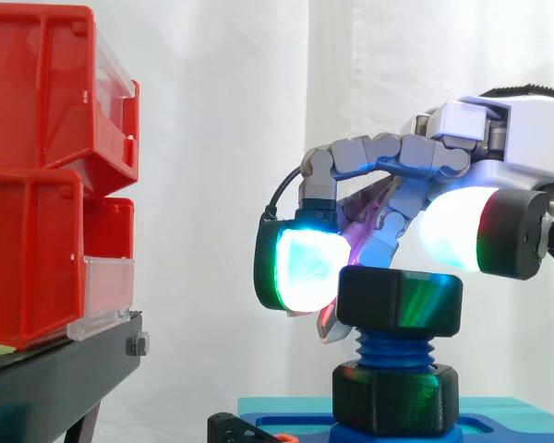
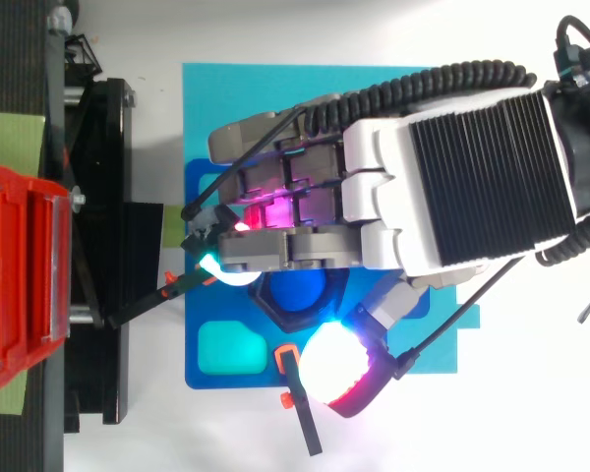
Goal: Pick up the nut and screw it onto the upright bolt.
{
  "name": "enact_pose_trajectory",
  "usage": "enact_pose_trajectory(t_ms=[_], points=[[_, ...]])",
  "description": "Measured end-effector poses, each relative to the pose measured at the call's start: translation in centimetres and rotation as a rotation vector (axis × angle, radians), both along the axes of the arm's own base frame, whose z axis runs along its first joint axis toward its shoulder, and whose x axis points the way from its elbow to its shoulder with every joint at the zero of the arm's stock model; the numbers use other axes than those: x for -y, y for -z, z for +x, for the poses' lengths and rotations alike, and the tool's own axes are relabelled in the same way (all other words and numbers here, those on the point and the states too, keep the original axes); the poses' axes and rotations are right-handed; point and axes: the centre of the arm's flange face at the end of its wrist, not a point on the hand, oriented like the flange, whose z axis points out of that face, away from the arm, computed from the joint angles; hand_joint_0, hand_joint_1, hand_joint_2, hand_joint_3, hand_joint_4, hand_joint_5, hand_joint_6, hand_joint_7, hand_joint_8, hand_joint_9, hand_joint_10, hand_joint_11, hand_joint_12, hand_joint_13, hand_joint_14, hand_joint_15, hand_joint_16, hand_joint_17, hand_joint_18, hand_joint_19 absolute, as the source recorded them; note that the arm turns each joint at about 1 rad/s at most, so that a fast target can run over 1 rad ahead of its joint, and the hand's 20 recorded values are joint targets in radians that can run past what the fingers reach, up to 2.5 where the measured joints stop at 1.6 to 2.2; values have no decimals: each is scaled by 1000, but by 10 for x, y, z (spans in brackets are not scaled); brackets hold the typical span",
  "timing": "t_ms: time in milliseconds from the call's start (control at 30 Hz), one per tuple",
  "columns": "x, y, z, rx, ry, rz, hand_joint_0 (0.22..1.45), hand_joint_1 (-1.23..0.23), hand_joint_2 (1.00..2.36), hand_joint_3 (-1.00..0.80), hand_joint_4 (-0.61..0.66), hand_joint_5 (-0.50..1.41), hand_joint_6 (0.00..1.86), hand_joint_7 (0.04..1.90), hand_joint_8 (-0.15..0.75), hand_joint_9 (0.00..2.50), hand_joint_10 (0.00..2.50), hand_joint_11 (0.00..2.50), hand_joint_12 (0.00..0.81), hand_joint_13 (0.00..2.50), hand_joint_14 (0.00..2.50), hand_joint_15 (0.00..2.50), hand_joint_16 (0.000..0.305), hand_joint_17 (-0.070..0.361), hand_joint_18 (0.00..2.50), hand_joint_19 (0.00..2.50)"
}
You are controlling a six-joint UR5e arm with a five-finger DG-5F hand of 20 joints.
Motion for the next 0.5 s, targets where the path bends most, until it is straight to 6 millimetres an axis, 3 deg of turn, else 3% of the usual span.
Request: enact_pose_trajectory(t_ms=[300,500], points=[[1,0,0,5,-1,-8,540,-287,1000,-500,80,68,502,1475,230,1243,0,0,136,968,0,0,8,18,656,0],[4,0,0,13,-2,-18,532,-270,1000,-500,217,9,505,1193,230,1182,0,0,144,917,0,0,9,20,621,0]])
